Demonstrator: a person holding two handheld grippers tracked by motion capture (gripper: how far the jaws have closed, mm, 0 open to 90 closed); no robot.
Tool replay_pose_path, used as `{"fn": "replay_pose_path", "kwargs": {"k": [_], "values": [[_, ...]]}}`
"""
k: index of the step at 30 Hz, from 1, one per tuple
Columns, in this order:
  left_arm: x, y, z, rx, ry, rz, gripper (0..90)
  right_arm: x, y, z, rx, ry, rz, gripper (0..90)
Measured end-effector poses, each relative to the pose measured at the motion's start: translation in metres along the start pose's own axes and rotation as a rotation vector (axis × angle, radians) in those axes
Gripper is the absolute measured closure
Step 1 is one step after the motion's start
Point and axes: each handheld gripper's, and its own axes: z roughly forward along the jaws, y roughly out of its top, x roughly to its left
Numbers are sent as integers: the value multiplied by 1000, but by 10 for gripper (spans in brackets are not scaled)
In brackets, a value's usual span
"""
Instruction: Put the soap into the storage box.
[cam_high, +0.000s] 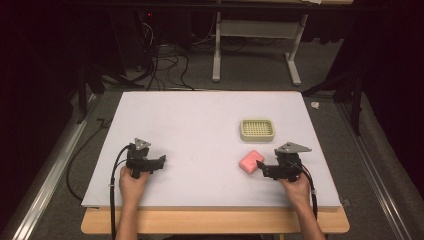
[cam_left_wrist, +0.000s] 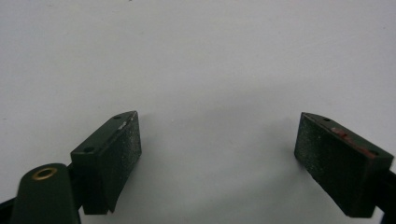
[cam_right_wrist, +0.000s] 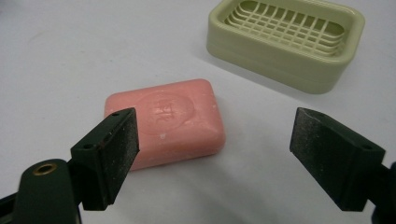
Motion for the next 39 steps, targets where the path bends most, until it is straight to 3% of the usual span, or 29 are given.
{"fn": "replay_pose_path", "kwargs": {"k": [22, 39], "values": [[0, 0, 0, 0, 0, 0, 151, 20, 7, 11, 16, 58, -59, 145], [0, 0, 0, 0, 0, 0, 151, 27, 16, 24, 23, 54, -90, 142]]}}
